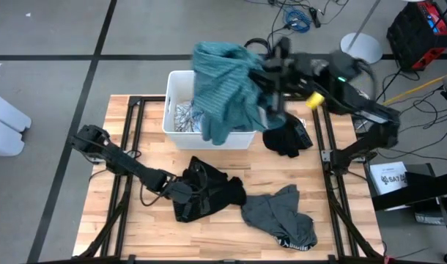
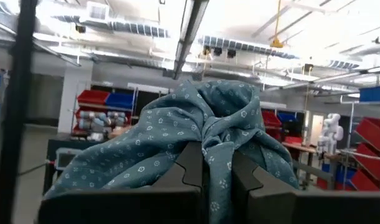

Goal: Sort clothes
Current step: Put the green shirt into the white bin

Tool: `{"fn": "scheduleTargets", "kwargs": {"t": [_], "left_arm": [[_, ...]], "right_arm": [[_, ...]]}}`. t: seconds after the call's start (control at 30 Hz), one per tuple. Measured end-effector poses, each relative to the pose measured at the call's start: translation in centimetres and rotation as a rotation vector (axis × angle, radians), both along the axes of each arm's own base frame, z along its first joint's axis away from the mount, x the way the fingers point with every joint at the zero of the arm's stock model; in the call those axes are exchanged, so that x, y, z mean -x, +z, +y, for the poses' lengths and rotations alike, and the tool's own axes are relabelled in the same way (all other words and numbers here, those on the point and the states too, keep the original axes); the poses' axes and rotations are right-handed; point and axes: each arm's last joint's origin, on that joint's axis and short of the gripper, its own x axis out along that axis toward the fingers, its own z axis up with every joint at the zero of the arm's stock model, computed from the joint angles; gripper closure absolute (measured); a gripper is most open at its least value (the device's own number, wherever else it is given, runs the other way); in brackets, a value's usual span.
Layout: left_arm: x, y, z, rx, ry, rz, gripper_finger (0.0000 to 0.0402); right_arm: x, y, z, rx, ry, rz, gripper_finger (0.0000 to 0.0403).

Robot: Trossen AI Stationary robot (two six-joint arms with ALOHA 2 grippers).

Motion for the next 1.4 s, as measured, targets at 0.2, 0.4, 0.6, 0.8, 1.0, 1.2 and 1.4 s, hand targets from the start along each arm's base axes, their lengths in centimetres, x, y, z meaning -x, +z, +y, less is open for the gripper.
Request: {"fn": "scheduleTargets", "kwargs": {"t": [0.2, 0.4, 0.6, 0.8, 1.0, 1.2, 1.4], "left_arm": [[-0.8, -1.0, -0.1, 0.008, 0.001, -0.024, 0.0272], [-0.9, -2.2, -0.9, 0.005, -0.089, 0.023, 0.0272], [-0.8, -2.2, -1.1, 0.008, -0.100, 0.020, 0.0272], [-0.7, -2.2, -1.2, 0.007, -0.102, 0.023, 0.0272], [-0.6, -2.2, -1.4, 0.004, -0.108, 0.029, 0.0272], [-0.6, -2.2, -1.4, 0.005, -0.109, 0.029, 0.0272], [-0.6, -2.2, -1.4, 0.020, -0.104, 0.027, 0.0272]], "right_arm": [[-4.9, -2.3, -5.9, -0.040, -0.055, 0.077, 0.0390], [-7.9, -5.3, -12.0, -0.143, -0.068, 0.119, 0.0390], [-11.6, -10.1, -15.5, -0.237, -0.015, 0.193, 0.0390], [-15.4, -15.6, -16.8, -0.392, 0.032, 0.317, 0.0390], [-16.9, -19.8, -18.3, -0.549, 0.082, 0.446, 0.0390], [-16.6, -22.9, -18.1, -0.565, 0.068, 0.707, 0.0390], [-15.7, -24.9, -17.8, -0.550, -0.012, 0.919, 0.0387]]}}
